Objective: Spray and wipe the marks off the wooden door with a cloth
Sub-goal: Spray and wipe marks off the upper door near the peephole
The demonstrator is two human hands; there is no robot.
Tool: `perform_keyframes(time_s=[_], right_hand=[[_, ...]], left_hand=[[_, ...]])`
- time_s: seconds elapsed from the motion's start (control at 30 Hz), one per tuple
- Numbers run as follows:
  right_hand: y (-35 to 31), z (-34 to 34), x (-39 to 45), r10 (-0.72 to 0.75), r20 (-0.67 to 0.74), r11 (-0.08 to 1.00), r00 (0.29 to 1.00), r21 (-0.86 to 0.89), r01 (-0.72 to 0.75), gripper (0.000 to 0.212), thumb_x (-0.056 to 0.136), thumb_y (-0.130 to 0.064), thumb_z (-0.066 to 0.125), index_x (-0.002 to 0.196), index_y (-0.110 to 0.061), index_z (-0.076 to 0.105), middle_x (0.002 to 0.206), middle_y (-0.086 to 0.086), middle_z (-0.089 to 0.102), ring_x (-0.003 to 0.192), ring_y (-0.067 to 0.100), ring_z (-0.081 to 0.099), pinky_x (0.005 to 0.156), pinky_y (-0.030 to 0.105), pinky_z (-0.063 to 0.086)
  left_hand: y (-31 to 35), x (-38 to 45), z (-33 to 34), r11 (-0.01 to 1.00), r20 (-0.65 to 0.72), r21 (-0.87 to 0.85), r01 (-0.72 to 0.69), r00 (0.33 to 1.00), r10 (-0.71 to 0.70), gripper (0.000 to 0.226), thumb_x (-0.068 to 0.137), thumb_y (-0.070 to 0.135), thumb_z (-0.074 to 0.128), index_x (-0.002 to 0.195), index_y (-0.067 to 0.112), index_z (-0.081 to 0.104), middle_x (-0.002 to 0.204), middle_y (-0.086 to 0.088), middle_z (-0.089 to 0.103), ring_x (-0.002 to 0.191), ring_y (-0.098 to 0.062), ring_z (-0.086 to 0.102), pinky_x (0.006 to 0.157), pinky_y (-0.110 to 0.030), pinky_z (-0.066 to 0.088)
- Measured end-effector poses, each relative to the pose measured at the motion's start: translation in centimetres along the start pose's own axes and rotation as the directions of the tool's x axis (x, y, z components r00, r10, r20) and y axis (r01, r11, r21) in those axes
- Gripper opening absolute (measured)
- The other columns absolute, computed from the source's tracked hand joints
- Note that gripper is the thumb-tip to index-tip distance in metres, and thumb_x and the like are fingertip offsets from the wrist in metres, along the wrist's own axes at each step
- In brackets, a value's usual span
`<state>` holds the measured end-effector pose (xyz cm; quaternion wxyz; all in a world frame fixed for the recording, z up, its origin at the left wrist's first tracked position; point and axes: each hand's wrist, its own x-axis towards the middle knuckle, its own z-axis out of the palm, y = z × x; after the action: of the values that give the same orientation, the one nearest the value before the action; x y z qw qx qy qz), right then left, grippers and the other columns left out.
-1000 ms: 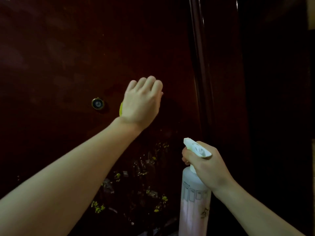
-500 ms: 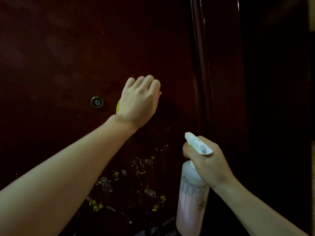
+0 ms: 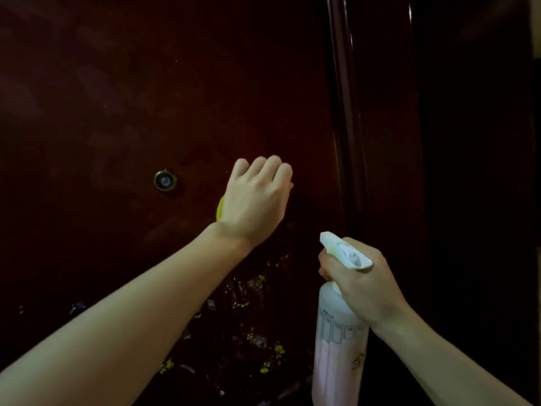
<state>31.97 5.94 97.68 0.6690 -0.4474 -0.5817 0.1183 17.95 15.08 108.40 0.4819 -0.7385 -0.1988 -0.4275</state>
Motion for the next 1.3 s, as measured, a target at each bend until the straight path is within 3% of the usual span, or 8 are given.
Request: perform_keyframes(time_s=[0.1, 0.23, 0.43, 0.7, 0.87, 1.03, 1.17, 1.3], right_hand=[[0.7, -0.5, 0.0, 0.02, -0.047, 1.0, 0.999, -0.021, -0.021, 0.028, 0.085, -0.009, 0.061, 0.068, 0.008, 0.047, 0.058, 0.017, 0.05, 0.055, 0.022, 0.043, 0.053, 0.038, 0.036], [1.2, -1.0, -0.3, 0.04, -0.038, 0.999, 0.998, -0.029, -0.041, 0.026, 0.084, -0.01, 0.062, 0.069, 0.007, 0.049, 0.059, 0.017, 0.049, 0.055, 0.022, 0.043, 0.053, 0.037, 0.037], [0.7, 0.0, -0.5, 0.038, 0.006, 0.999, 0.999, -0.007, -0.038, 0.033, 0.077, -0.023, 0.062, 0.073, 0.008, 0.053, 0.068, 0.024, 0.054, 0.061, 0.023, 0.047, 0.058, 0.037, 0.039], [0.1, 1.4, -1.1, 0.042, 0.045, 0.999, 0.998, -0.019, -0.041, 0.022, 0.083, -0.01, 0.062, 0.071, 0.006, 0.053, 0.062, 0.013, 0.056, 0.056, 0.018, 0.048, 0.056, 0.036, 0.04], [-1.1, 3.8, -2.1, -0.007, 0.209, 1.0, 0.978, 0.014, 0.004, 0.023, 0.084, -0.01, 0.064, 0.072, 0.005, 0.051, 0.059, 0.003, 0.048, 0.055, 0.015, 0.042, 0.053, 0.034, 0.036], [-2.3, 8.2, -3.4, -0.063, 0.329, 0.998, 0.942, 0.027, 0.058, 0.025, 0.082, -0.012, 0.064, 0.066, 0.001, 0.049, 0.055, -0.004, 0.043, 0.052, 0.011, 0.039, 0.05, 0.028, 0.033], [-3.3, 12.3, -4.4, -0.081, 0.402, 0.997, 0.912, 0.036, 0.073, 0.027, 0.083, -0.013, 0.062, 0.067, 0.003, 0.046, 0.058, -0.002, 0.043, 0.053, 0.01, 0.038, 0.05, 0.028, 0.033], [-4.4, 16.2, -5.6, -0.107, 0.44, 0.994, 0.891, 0.029, 0.105, 0.035, 0.082, -0.014, 0.06, 0.055, -0.013, 0.038, 0.054, -0.004, 0.04, 0.051, 0.009, 0.037, 0.05, 0.032, 0.033]], left_hand=[[1.6, 0.9, 0.7, 0.986, 0.058, -0.026, -0.165, 0.984, 0.166, 0.003, 0.088, 0.012, 0.057, 0.086, 0.012, 0.059, 0.083, -0.005, 0.058, 0.074, -0.026, 0.056, 0.068, -0.04, 0.039], [2.5, -3.0, 0.5, 0.873, 0.23, -0.092, -0.48, 0.842, 0.487, 0.01, 0.091, 0.013, 0.05, 0.088, 0.012, 0.059, 0.082, -0.003, 0.055, 0.071, -0.021, 0.051, 0.068, -0.036, 0.038], [-2.2, 1.1, -1.6, 0.985, 0.096, 0.016, -0.174, 0.981, 0.171, 0.005, 0.092, 0.014, 0.057, 0.089, 0.01, 0.057, 0.084, -0.007, 0.058, 0.073, -0.026, 0.057, 0.07, -0.04, 0.039], [0.5, -6.7, -2.1, 0.892, 0.293, -0.077, -0.445, 0.845, 0.447, 0.014, 0.09, 0.009, 0.046, 0.082, 0.014, 0.057, 0.077, -0.001, 0.053, 0.065, -0.02, 0.05, 0.063, -0.033, 0.036], [-3.1, -7.7, -5.2, 0.975, 0.088, -0.167, 0.145, 0.987, -0.132, 0.009, 0.091, 0.012, 0.058, 0.082, 0.009, 0.057, 0.081, -0.002, 0.056, 0.068, -0.018, 0.054, 0.06, -0.033, 0.042], [-7.5, -11.4, -9.8, 0.676, -0.033, -0.274, 0.684, 0.696, -0.718, 0.012, 0.094, 0.016, 0.057, 0.085, 0.017, 0.049, 0.081, 0.008, 0.052, 0.068, 0.004, 0.048, 0.061, -0.009, 0.036], [-10.2, -16.2, -13.0, 0.475, 0.008, -0.248, 0.845, 0.492, -0.871, 0.012, 0.097, 0.022, 0.054, 0.089, 0.013, 0.052, 0.078, 0.006, 0.054, 0.068, -0.001, 0.05, 0.06, -0.011, 0.039], [-12.2, -20.3, -15.6, 0.4, 0.02, -0.14, 0.906, 0.406, -0.914, 0.013, 0.098, 0.023, 0.053, 0.089, 0.012, 0.052, 0.079, 0.005, 0.054, 0.07, -0.007, 0.052, 0.06, -0.016, 0.037]])
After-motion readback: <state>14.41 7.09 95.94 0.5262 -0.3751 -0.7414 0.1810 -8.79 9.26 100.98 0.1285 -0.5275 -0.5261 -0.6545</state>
